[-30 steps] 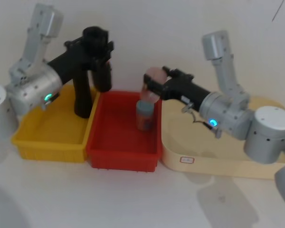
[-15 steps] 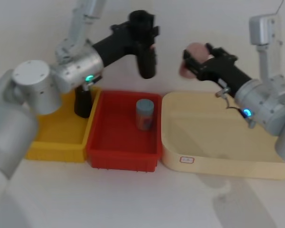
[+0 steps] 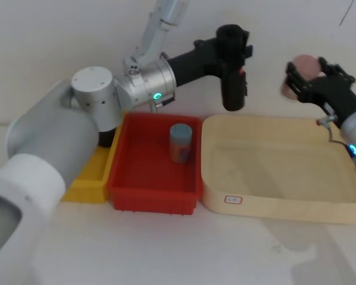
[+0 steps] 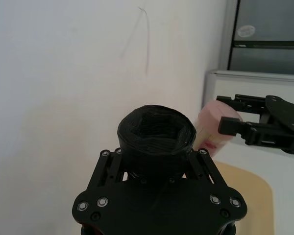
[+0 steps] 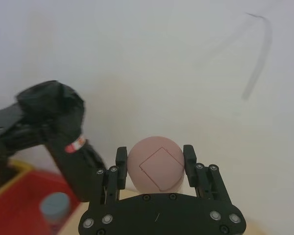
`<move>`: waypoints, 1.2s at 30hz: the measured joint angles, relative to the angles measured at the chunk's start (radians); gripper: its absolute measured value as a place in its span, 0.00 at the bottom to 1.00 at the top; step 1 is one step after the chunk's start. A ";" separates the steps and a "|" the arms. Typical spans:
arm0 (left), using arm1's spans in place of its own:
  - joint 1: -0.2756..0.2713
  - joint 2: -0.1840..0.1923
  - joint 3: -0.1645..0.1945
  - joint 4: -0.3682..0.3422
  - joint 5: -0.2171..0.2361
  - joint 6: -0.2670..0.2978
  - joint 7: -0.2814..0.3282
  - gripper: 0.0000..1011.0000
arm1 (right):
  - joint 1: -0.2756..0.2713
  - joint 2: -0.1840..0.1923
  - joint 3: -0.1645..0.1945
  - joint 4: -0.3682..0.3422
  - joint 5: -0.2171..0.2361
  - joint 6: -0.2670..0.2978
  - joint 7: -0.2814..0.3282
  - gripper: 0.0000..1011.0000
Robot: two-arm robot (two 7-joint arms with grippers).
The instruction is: Pick up the garbage bag with the one hand and transfer it to the other hand.
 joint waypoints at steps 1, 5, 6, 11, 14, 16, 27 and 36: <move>-0.018 -0.015 0.004 0.040 -0.002 -0.006 -0.015 0.46 | -0.007 0.001 0.006 -0.003 -0.001 0.002 -0.007 0.66; -0.045 -0.041 0.013 0.104 -0.003 -0.015 -0.038 0.46 | -0.042 0.005 0.036 -0.012 -0.006 0.018 -0.042 0.66; -0.049 -0.044 0.014 0.115 -0.003 -0.016 -0.040 0.46 | -0.047 0.006 0.041 -0.013 -0.006 0.019 -0.046 0.66; -0.060 -0.056 0.021 0.151 -0.002 -0.016 -0.045 0.46 | -0.084 0.007 0.068 -0.011 -0.008 0.048 -0.077 0.66; -0.061 -0.057 0.022 0.158 0.000 -0.016 -0.045 0.46 | -0.099 0.006 0.080 0.001 -0.007 0.063 -0.087 0.66; -0.061 -0.058 0.023 0.162 0.002 -0.015 -0.045 0.46 | -0.108 0.004 0.086 0.014 -0.004 0.074 -0.090 0.66; -0.052 -0.060 0.017 0.170 0.004 -0.010 -0.040 0.46 | -0.132 -0.011 0.106 0.084 0.021 0.107 -0.085 0.90; -0.045 -0.074 0.019 0.183 0.013 -0.002 -0.051 0.46 | -0.141 -0.016 0.113 0.100 0.027 0.116 -0.077 0.99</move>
